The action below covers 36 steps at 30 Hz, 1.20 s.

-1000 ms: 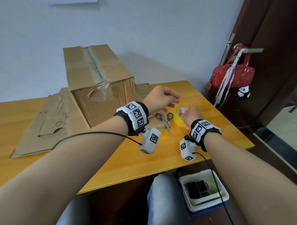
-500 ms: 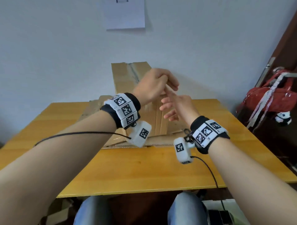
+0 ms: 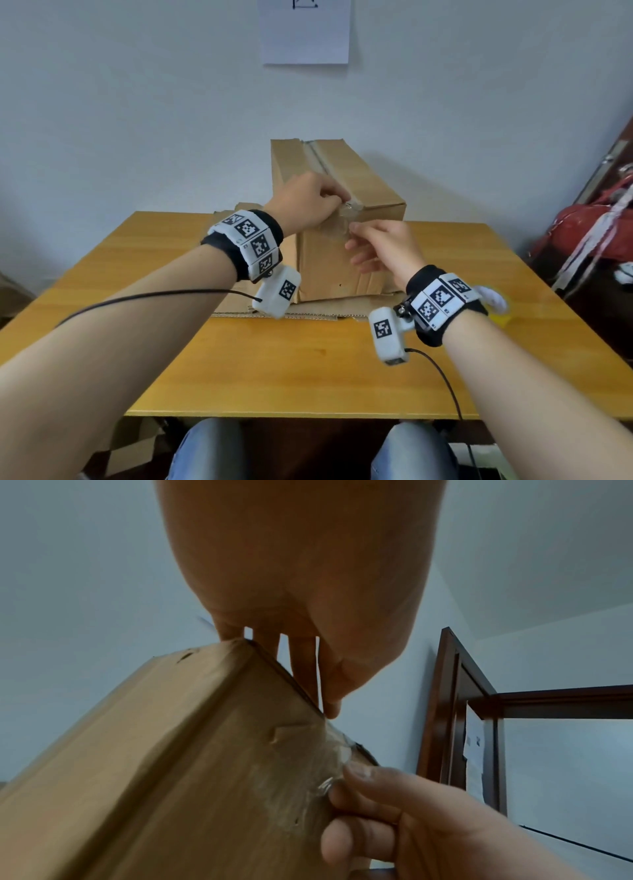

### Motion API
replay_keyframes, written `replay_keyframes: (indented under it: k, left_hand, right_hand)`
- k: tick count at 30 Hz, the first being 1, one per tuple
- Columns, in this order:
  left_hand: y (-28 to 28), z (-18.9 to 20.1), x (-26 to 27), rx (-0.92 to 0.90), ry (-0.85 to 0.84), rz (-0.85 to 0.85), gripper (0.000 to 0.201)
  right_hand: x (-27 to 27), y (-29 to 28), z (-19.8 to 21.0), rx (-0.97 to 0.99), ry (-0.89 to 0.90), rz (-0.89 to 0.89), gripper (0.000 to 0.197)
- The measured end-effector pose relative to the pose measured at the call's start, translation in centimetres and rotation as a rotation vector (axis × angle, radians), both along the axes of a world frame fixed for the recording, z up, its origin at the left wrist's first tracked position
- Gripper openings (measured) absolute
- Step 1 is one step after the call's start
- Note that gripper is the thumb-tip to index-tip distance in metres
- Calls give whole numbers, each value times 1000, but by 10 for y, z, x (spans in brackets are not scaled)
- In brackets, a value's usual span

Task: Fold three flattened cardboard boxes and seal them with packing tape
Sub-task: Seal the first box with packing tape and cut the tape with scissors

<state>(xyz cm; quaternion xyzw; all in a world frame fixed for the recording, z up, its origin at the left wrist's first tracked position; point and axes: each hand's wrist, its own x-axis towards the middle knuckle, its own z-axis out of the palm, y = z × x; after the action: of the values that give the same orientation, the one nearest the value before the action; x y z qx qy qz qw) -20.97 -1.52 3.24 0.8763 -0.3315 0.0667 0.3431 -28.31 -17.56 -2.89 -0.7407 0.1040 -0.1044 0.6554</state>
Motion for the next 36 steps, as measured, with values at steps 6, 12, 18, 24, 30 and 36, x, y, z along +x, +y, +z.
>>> replay_keyframes:
  k: [6,12,18,24,30,36]
  left_hand:
    - [-4,-15,10,9,5,-34,16]
    - [-4,-21,22,-7,19,-73,15]
    - [-12,-22,22,46,-3,-92,17]
    - [-17,-24,17,61,26,-22,23]
    - [-17,-27,17,82,-2,-9,37]
    - [-16,-29,17,84,-32,-26,14]
  right_hand:
    - [-2,-7,-10,-22,-5,10,14]
    - [-3,-10,-14,44,-37,22,15]
    - [0,-14,-20,120,-10,18,13]
    - [-3,-19,-24,58,54,9,37]
    - [-3,-13,-15,29,12,57,38]
    - [-3,-6,-20,118,-18,30,26]
